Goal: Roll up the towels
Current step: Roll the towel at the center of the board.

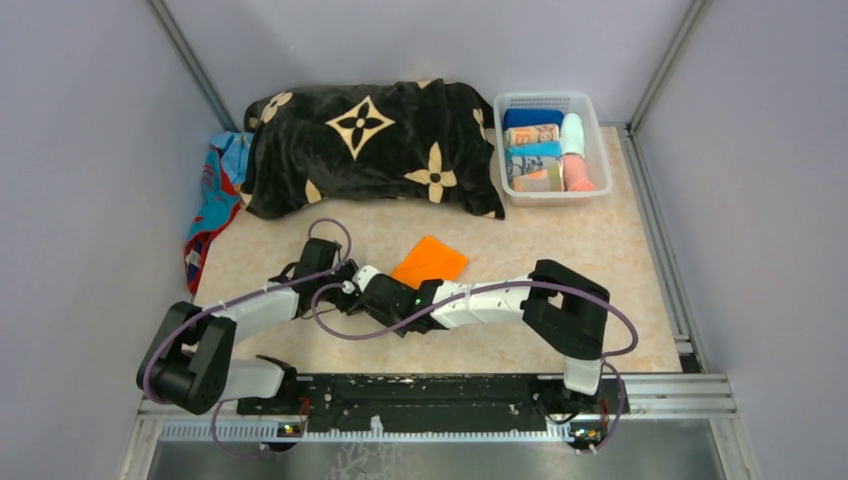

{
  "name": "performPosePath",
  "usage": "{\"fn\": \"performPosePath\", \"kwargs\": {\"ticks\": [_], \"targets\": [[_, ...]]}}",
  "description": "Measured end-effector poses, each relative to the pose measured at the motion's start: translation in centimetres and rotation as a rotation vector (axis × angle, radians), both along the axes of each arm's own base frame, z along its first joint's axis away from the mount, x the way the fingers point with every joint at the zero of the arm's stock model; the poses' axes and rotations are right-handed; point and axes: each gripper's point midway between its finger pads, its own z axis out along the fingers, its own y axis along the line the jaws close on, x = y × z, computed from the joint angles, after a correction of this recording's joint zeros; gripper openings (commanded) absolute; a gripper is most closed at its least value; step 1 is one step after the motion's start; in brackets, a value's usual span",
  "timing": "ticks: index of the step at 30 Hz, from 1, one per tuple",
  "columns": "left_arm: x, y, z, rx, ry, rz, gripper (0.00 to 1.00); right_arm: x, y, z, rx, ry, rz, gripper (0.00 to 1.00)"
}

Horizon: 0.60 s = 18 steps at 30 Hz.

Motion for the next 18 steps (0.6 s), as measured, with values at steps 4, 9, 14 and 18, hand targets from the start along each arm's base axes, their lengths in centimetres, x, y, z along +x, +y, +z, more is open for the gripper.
{"fn": "performPosePath", "kwargs": {"ticks": [4, 9, 14, 18], "targets": [[0.0, 0.0, 0.0, 0.000, 0.002, 0.000, 0.48, -0.1, -0.3, -0.9, -0.022, 0.005, -0.001, 0.43], [0.2, -0.2, 0.1, -0.004, 0.009, -0.005, 0.53, 0.3, -0.4, -1.4, -0.032, -0.013, -0.018, 0.38], [0.4, -0.4, 0.3, -0.007, 0.012, -0.009, 0.56, 1.0, -0.3, -1.5, -0.035, -0.046, -0.043, 0.14], [0.6, -0.4, 0.5, -0.002, 0.009, -0.009, 0.63, 1.3, -0.4, -1.4, -0.036, -0.042, -0.047, 0.00]]}}
